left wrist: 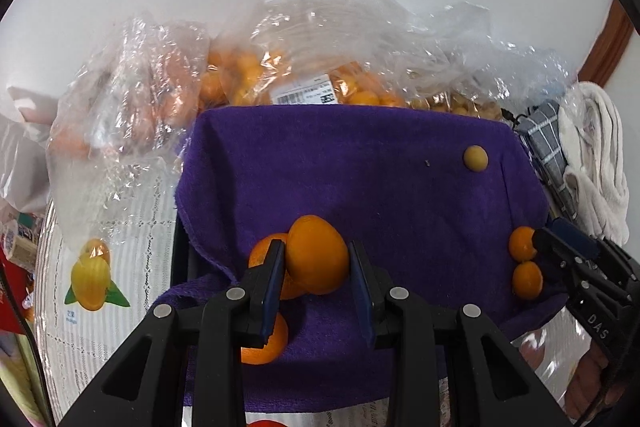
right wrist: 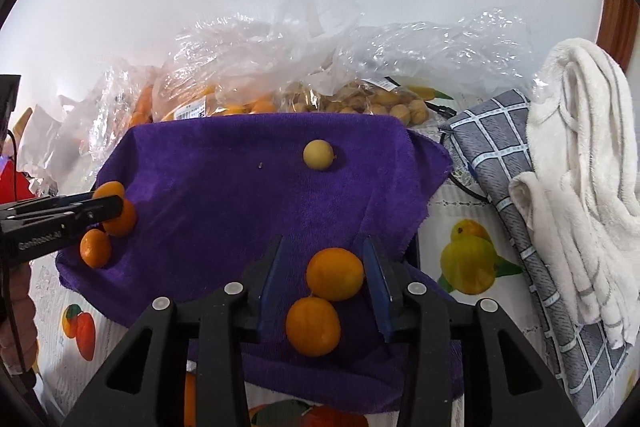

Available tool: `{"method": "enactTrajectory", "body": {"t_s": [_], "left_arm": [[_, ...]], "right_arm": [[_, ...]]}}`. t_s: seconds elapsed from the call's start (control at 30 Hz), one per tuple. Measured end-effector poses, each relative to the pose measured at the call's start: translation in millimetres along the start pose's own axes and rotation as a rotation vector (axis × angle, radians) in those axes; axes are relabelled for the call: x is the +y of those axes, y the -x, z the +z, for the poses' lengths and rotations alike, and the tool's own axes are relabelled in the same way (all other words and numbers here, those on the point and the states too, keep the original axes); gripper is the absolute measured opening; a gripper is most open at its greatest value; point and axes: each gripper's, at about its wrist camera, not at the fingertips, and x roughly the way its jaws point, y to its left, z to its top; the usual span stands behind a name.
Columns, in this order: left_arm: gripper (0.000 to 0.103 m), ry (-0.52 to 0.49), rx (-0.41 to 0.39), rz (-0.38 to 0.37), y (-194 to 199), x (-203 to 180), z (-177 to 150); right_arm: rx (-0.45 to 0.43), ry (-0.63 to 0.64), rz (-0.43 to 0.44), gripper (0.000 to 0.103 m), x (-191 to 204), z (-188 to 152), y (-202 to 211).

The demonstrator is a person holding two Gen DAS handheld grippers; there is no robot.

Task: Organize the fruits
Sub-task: 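Release the yellow-green fruit on the towel with the right tool while the left tool releases the kumquat, then withdraw both open tools from the towel toward the loose fruit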

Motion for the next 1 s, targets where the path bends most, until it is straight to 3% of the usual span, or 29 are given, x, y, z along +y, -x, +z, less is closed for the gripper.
{"method": "enactTrajectory", "body": {"t_s": [0.4, 0.53, 0.67, 0.8, 1.0], "left_arm": [[0.031, -0.035, 0.01, 0.003, -2.6, -9.0, -2.9], [0.04, -0.042, 0.014, 0.007, -3.1, -9.7, -2.2], [0.042, -0.046, 0.013, -0.004, 1.1, -10.9, -1.2], [0.051, -0.047, -0.022, -0.022, 17.6, -14.3, -0.7], [0.052, -0.03, -0.093, -0.046, 53.8, -17.1, -2.3]], "right_arm": [[-0.005, -0.044, -0.017, 0.041, -10.9, -6.5, 8.0], [-0.004, -0.048, -0.025, 0.041, -12.1, -10.6, 11.0], [-0.007, -0.053, -0.035, 0.041, -12.6, -13.5, 17.1], [-0.009, -0.055, -0.047, 0.042, -12.2, -15.2, 24.7], [-0.039, -0.047, -0.058, 0.042, -8.1, -21.8, 50.6]]}}
